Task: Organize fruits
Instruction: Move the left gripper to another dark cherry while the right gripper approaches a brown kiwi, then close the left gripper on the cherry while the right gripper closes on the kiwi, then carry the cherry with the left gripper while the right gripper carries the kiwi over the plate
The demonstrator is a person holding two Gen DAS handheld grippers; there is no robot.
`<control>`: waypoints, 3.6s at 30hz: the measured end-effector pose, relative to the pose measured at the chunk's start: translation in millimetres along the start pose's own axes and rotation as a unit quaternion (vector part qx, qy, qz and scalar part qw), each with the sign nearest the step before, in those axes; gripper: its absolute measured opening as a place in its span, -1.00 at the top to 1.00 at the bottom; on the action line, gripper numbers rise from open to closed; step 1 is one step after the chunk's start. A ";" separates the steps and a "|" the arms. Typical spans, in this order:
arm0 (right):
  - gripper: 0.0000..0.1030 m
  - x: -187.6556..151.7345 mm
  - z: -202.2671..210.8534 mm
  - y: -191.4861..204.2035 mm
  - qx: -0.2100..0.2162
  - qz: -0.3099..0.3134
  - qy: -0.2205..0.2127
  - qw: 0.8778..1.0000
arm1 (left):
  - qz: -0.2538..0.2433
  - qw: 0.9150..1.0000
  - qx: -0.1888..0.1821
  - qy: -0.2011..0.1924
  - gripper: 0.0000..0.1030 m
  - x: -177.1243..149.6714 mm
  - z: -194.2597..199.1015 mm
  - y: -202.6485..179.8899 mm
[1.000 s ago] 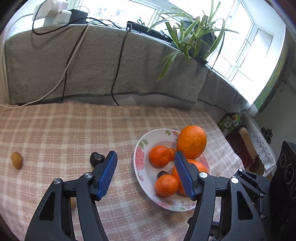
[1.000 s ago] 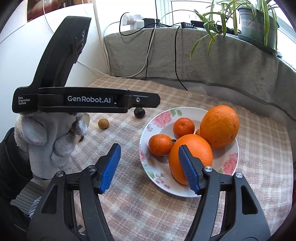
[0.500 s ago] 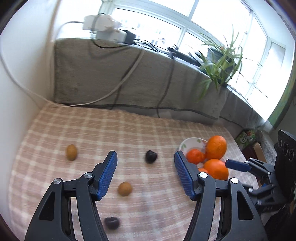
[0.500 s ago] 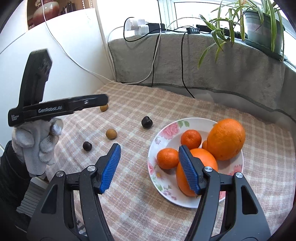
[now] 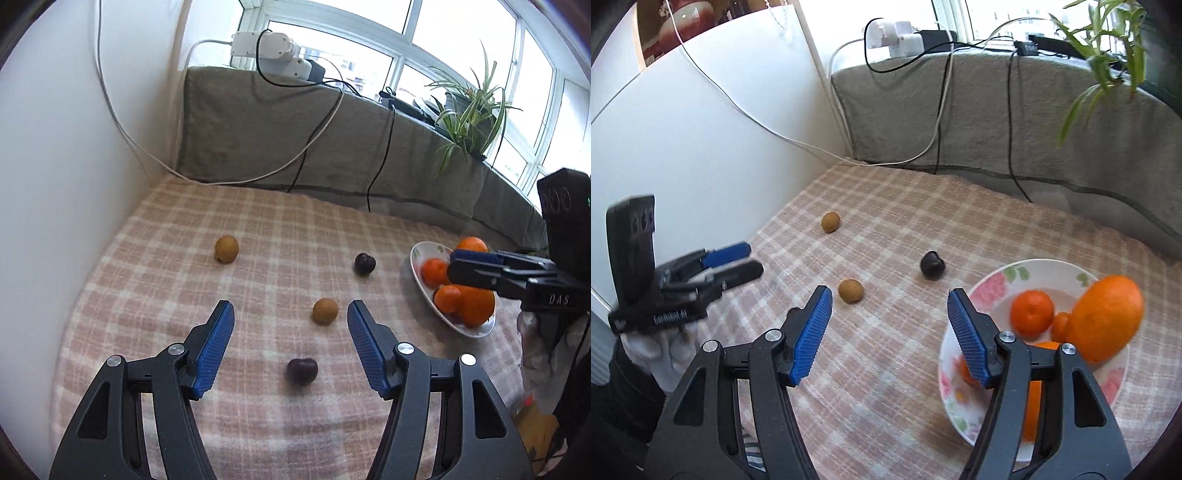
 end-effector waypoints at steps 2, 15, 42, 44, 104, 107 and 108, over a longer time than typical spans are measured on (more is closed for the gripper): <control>-0.32 3.4 -8.3 5.8 0.007 0.003 0.006 1.000 | -0.008 1.000 0.007 0.007 -0.15 -7.1 -2.4 -0.6; -0.14 7.6 -68.1 39.9 0.016 0.035 0.055 0.998 | -0.020 0.998 0.002 0.051 0.31 -36.6 -19.6 -7.2; 0.41 -1.3 -129.5 47.2 -0.016 0.052 0.107 0.993 | -0.005 0.997 -0.008 0.074 0.57 -45.1 -45.0 3.6; 0.41 -1.4 -129.3 46.6 -0.014 0.050 0.106 0.993 | -0.004 0.997 -0.008 0.073 0.57 -45.6 -44.4 3.5; 0.41 -88.3 86.9 -122.3 -0.135 -0.127 -0.025 0.982 | -0.113 0.986 -0.113 0.055 0.58 6.0 -78.9 -154.6; 0.41 -90.4 83.8 -123.9 -0.132 -0.129 -0.022 0.983 | -0.113 0.985 -0.114 0.059 0.58 6.9 -82.8 -156.1; 0.41 -91.0 83.3 -124.5 -0.131 -0.130 -0.022 0.983 | -0.113 0.985 -0.114 0.059 0.58 7.2 -83.5 -156.7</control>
Point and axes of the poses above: each gripper's, at about its wrist camera, not at the fingertips, and z roughly against the way its jaws point, y to its left, x to its top, the point moved 2 cm from there along -z, roughly the way its jaws point, and after that the axes turned 7 degrees about z, right-handed, at the moved point
